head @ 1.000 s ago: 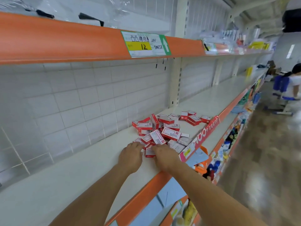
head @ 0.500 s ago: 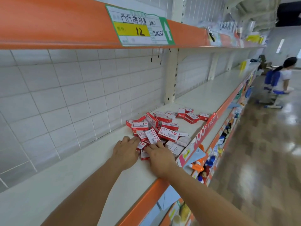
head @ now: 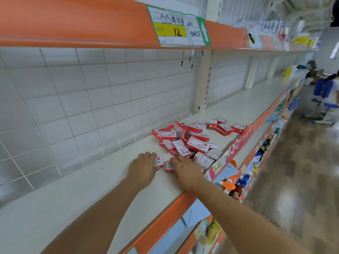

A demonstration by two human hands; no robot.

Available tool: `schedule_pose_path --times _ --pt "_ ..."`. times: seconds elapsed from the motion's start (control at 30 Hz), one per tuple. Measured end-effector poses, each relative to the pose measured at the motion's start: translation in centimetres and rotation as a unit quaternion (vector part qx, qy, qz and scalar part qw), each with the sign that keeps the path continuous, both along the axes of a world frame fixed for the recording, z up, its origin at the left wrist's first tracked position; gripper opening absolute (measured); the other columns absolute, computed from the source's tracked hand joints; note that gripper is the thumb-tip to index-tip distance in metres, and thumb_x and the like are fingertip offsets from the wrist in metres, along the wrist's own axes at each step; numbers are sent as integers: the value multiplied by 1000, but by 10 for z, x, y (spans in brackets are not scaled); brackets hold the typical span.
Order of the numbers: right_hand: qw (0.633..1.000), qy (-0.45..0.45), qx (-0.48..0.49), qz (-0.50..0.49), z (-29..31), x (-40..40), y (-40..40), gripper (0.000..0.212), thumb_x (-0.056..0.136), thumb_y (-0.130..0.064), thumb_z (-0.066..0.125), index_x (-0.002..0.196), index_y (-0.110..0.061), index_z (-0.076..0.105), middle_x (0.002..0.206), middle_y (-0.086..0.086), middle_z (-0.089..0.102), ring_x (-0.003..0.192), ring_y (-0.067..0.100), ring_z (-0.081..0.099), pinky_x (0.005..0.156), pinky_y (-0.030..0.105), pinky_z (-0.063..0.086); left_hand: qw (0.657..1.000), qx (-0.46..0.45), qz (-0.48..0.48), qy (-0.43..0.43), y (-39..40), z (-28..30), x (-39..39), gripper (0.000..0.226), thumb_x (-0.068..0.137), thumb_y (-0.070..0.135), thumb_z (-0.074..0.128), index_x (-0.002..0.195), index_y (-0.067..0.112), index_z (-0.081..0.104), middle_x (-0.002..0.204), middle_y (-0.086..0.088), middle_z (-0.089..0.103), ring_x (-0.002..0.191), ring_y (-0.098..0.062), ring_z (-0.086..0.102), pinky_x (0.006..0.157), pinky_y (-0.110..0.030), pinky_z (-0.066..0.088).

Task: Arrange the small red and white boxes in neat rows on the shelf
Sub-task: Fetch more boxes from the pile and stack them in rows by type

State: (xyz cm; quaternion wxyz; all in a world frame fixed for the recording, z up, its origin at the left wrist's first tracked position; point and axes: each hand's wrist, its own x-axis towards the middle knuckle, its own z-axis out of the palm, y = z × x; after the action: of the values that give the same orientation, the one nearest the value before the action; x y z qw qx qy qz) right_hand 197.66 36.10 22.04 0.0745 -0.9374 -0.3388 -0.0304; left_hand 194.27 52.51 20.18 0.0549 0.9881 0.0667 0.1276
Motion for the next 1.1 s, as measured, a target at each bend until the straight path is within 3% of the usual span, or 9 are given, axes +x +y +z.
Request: schedule_pose_path --times 0.27,0.6,1.1 --pt "995 -1 28 100 -3 -16 20 49 92 -7 42 140 -18 37 134 6 42 121 25 42 85 39 45 994 -42 94 -24 6 4 -67 40 98 41 42 136 28 42 128 3 50 118 -18 43 88 -31 40" --pt "969 -2 45 244 1 -76 57 54 90 -3 41 141 -19 37 136 3 40 124 23 39 87 35 43 959 -37 276 -48 8 8 -191 38 97 36 44 134 27 44 128 2 45 116 -19 43 86 -33 43" --pt "880 -9 93 465 15 -298 135 54 88 -5 44 139 -19 38 133 0 41 122 21 39 86 33 42 870 -5 489 -66 2 24 -447 41 96 38 44 135 25 42 129 1 45 117 -21 42 87 -36 43"
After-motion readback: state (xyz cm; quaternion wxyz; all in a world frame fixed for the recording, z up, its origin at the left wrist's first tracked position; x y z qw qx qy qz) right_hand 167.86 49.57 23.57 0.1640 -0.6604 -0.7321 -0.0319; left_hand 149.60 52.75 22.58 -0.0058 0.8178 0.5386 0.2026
